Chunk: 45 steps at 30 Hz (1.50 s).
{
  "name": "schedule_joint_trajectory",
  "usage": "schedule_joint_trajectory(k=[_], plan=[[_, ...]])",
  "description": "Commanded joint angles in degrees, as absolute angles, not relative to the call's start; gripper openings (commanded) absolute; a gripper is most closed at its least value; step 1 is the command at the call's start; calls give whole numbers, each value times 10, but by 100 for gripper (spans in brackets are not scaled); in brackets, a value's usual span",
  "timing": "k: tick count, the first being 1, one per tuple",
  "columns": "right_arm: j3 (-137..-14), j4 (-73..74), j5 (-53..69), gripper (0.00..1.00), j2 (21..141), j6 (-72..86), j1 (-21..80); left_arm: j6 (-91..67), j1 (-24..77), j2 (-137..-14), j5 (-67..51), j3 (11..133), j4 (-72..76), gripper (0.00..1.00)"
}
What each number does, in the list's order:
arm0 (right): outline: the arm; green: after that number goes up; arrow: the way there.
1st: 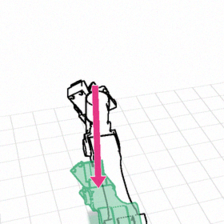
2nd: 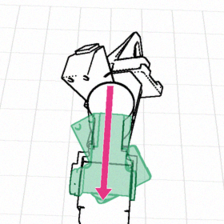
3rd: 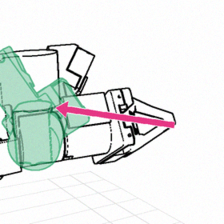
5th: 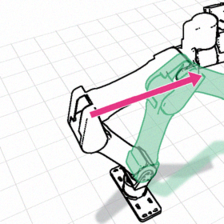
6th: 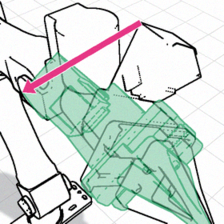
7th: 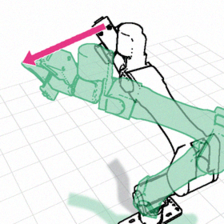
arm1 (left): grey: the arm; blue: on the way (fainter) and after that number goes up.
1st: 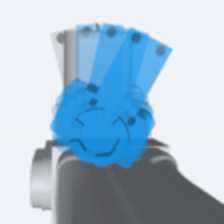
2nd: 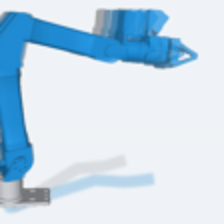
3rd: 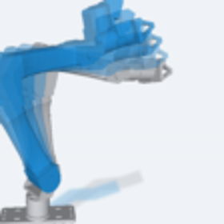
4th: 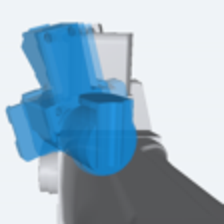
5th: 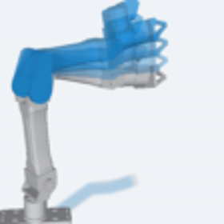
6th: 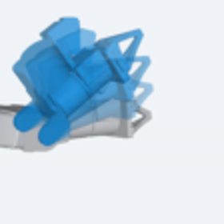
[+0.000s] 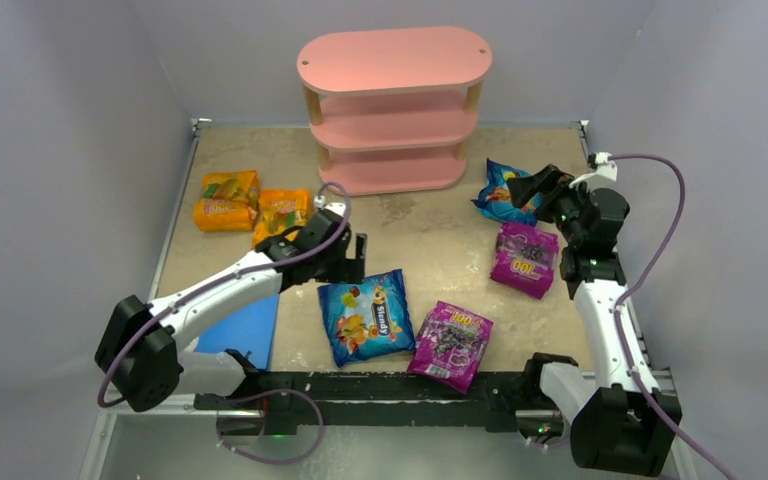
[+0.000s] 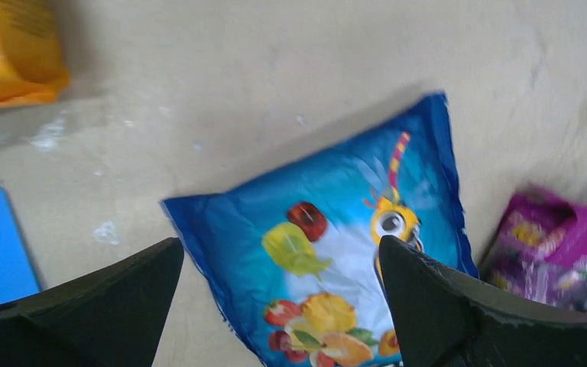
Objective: Place and organize the candy bags onto the shelf
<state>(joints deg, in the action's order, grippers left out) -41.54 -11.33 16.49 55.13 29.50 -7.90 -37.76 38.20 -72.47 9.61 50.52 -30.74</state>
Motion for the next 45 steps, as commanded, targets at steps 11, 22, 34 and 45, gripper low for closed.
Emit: schedule_joint_trajectory(k=[11, 22, 34, 45], plan=[[-389, -201, 271, 99, 542, 270, -65, -203, 447, -866, -44, 578, -255, 99], [-398, -195, 289, 99, 563, 262, -57, -168, 438, -907, 55, 581, -242, 99], [-401, -196, 283, 98, 578, 266, -56, -223, 426, -928, -173, 490, -124, 98], [-399, -193, 273, 96, 583, 271, -55, -224, 427, -949, -177, 500, -149, 35]])
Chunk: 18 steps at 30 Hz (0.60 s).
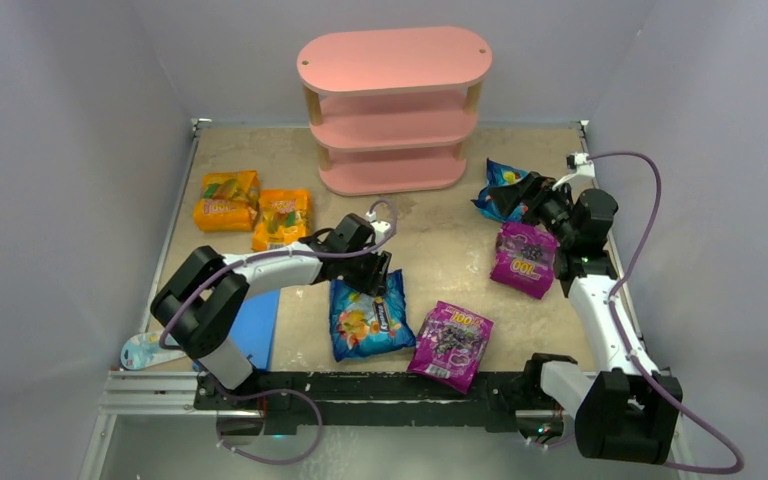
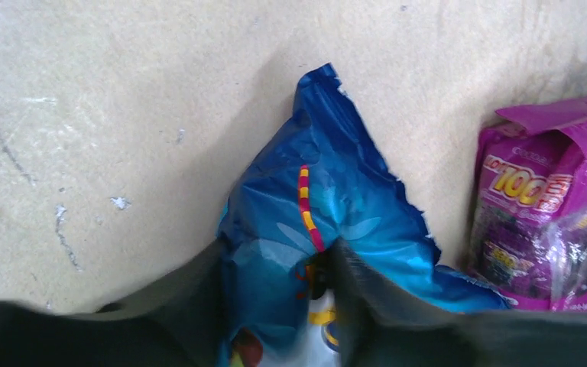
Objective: Place and organize the candy bags onto the shelf
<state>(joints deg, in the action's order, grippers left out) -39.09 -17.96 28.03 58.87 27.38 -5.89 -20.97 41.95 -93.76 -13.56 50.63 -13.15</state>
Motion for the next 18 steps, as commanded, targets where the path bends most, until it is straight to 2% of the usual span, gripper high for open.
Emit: schedule_joint_trajectory(k=[1, 3, 8, 11, 14, 18], plan=[[-400, -191, 270, 96, 584, 271, -55, -227, 426, -941, -176, 498, -147, 20], [-399, -192, 268, 96, 586, 270, -55, -236, 427, -912, -173, 493, -142, 0], [-394, -208, 295, 94, 590, 268, -50, -279, 427, -843, -136, 492, -145, 0], [-401, -202, 283, 94, 592, 248, -20, -322, 426, -799, -54, 513, -155, 0], [-413, -189, 236, 96, 591, 219, 51, -370, 426, -760, 42, 545, -163, 0], [-404, -231, 280, 97, 589, 227, 86, -424, 427, -698, 118, 550, -97, 0]])
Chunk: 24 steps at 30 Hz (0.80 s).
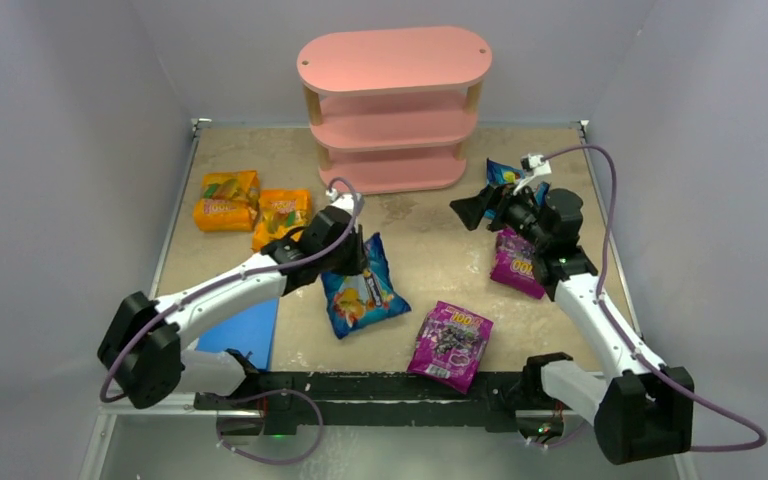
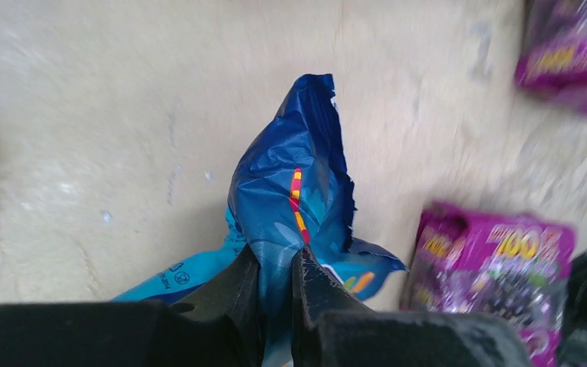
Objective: Place and organize the candy bags onto the shelf
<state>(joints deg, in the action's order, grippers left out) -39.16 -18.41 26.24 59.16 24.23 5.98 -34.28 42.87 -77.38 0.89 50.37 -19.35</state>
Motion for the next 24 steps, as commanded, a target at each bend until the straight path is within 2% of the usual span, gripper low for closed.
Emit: schedule_joint_trajectory(k=[1, 9, 14, 24], plan=[[-399, -247, 292, 97, 587, 229, 94, -432, 427, -683, 138, 547, -69, 0], [-324, -417, 323, 98, 555, 322, 153, -526, 427, -599, 304, 544, 69, 0], [-267, -541, 277, 98, 563, 409, 208, -572, 427, -581, 309, 539, 129, 0], [-271, -629, 187, 97, 651, 446, 322, -679, 427, -567, 304, 510, 203, 0]])
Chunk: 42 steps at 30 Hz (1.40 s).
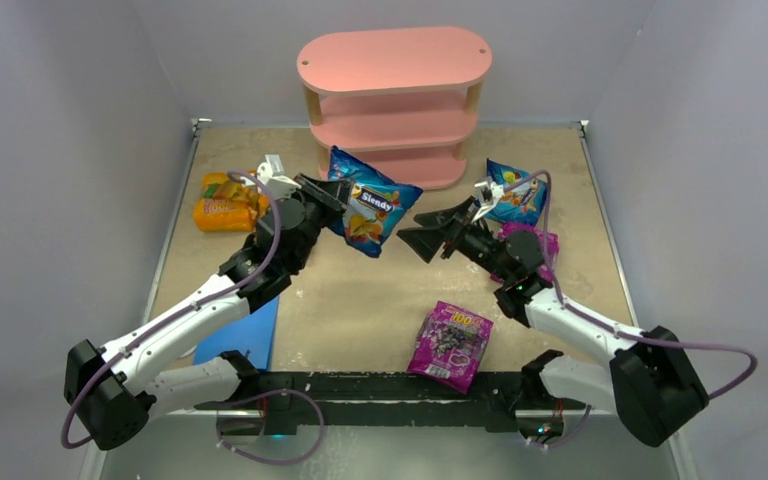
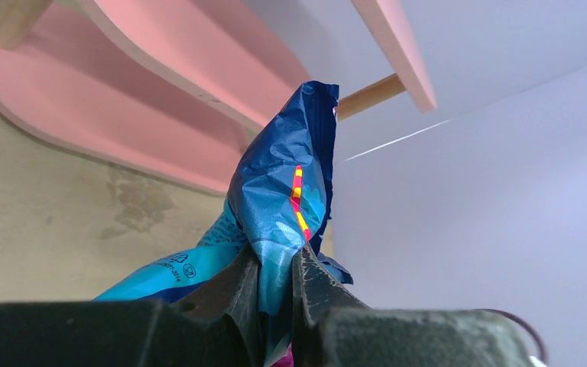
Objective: Place and organize the candy bags onto the shelf
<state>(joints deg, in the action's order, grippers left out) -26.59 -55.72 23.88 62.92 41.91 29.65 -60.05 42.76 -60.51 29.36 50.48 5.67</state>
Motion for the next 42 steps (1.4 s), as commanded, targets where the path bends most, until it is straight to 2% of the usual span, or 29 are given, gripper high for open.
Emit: schedule_joint_trajectory(k=[1, 14, 24, 25, 28, 31, 32, 33, 34, 36, 38, 42], plan=[[-273, -632, 182, 97, 658, 445, 326, -686, 428, -562, 306, 504, 212, 0], [-297, -710, 149, 97, 759, 493, 373, -761, 428, -555, 252, 478, 245, 0], [-332, -782, 170, 91, 778, 490, 375, -787, 428, -539, 234, 447, 264, 0], [-334, -783, 170, 87, 775, 487, 375, -782, 428, -535, 234, 447, 262, 0], [-338, -782, 179, 60, 761, 484, 375, -775, 428, -532, 243, 450, 243, 0], [-331, -761, 169, 26, 733, 480, 375, -744, 428, -538, 247, 463, 199, 0], [-331, -734, 169, 17, 722, 476, 374, -722, 428, -539, 253, 475, 165, 6], [-333, -700, 163, 10, 707, 474, 374, -701, 428, -543, 269, 490, 121, 18], [-339, -655, 145, 3, 693, 464, 373, -684, 428, -546, 289, 510, 66, 36], [-362, -562, 101, 0, 666, 430, 371, -647, 428, -552, 337, 540, -30, 79], [-372, -494, 85, 0, 646, 414, 365, -625, 429, -555, 385, 556, -106, 85], [-391, -395, 93, 0, 641, 413, 325, -596, 427, -567, 464, 579, -221, 91]])
